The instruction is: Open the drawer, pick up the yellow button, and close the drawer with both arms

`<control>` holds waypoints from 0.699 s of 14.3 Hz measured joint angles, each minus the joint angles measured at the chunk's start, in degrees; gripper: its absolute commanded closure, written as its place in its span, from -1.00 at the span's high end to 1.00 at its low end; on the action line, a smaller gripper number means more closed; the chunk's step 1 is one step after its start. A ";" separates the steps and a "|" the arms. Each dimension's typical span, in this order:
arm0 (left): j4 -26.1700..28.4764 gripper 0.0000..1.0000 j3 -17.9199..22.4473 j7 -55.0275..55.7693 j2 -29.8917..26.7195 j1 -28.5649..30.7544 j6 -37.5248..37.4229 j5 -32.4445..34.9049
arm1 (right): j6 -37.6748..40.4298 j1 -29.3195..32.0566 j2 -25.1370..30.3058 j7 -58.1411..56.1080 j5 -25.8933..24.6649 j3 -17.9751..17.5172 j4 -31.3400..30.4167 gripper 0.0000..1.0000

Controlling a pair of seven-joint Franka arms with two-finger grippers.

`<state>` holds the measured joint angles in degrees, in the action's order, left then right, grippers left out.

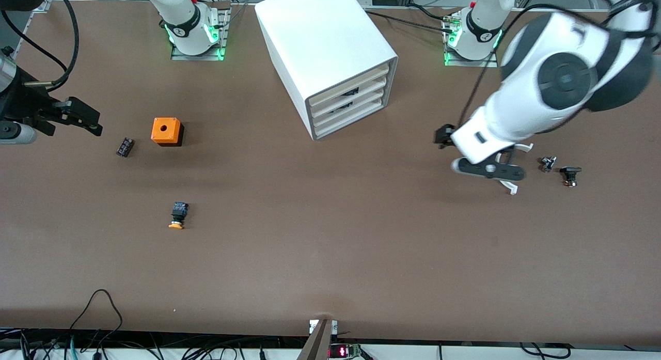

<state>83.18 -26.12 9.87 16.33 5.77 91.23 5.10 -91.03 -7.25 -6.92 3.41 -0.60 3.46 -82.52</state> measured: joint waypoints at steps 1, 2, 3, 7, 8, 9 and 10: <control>0.52 1.00 4.83 -4.32 -2.28 -1.78 -0.34 -0.82 | 0.01 0.00 -0.06 0.00 0.00 0.00 0.06 0.98; 1.29 1.00 9.54 -8.19 -4.42 -3.86 -0.50 -1.51 | 0.06 0.00 -0.05 0.00 0.00 0.00 0.10 0.98; 2.33 1.00 13.71 -11.69 -6.40 -5.74 -0.55 -1.87 | 0.11 0.00 -0.05 -0.01 0.00 0.00 0.16 0.98; 9.05 1.00 25.30 -17.55 -14.02 -9.93 -0.78 -3.29 | 0.11 0.07 -0.05 0.00 0.00 0.10 0.36 0.98; 10.51 1.00 27.11 -17.77 -15.73 -10.20 -0.79 -4.42 | 0.12 0.08 -0.05 0.00 0.00 0.11 0.43 0.98; 11.51 1.00 28.48 -17.91 -16.97 -10.33 -0.68 -4.97 | 0.12 0.08 -0.05 0.00 0.00 0.11 0.47 0.98; 12.13 1.00 29.32 -18.04 -17.75 -10.33 -0.12 -5.25 | 0.12 0.08 -0.05 0.00 0.00 0.11 0.50 0.98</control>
<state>95.31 3.20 -8.17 -1.42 -4.57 91.11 -0.15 -90.91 -7.17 -6.97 3.41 -0.60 3.56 -82.02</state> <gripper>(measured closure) 0.000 0.004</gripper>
